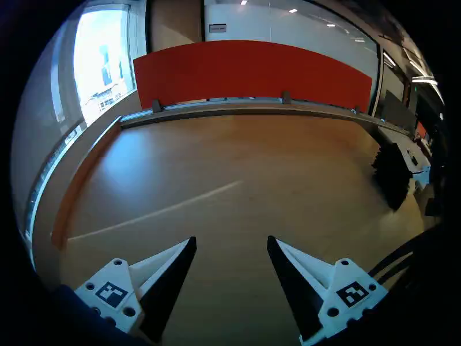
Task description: Fold towel
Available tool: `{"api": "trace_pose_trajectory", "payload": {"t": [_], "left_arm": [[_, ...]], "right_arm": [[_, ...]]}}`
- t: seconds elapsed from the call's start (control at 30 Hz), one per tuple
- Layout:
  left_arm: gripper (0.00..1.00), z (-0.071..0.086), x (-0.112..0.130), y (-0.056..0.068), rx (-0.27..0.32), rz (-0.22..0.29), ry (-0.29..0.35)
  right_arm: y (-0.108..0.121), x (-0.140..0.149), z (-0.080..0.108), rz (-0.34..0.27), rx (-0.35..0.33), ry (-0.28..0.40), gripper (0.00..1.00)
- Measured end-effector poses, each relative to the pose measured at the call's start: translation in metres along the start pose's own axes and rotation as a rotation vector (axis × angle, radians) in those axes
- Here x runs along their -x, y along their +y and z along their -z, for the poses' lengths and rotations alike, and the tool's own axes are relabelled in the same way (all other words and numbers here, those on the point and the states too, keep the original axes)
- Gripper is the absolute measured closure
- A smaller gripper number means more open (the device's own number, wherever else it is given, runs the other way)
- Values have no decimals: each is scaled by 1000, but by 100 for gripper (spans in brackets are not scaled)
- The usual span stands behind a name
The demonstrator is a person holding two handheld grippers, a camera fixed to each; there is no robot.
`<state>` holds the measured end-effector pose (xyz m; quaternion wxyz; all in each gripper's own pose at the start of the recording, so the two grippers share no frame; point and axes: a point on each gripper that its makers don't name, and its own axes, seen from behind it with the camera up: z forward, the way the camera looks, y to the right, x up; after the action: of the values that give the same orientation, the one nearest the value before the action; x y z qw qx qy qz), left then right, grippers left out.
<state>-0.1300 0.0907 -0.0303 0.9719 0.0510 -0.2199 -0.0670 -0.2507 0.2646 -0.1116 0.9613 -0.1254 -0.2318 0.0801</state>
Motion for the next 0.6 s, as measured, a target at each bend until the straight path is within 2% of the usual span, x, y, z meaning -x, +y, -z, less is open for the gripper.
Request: {"api": "trace_pose_trajectory", "payload": {"t": [0.4,0.6], "left_arm": [[9,1,5,1,-3,-6,-8],[9,1,6,2,-4,-5,-9]], "right_arm": [[2,13,-14,-33,13,-27,96],[2,14,-16,-30,17,-30,96]]}}
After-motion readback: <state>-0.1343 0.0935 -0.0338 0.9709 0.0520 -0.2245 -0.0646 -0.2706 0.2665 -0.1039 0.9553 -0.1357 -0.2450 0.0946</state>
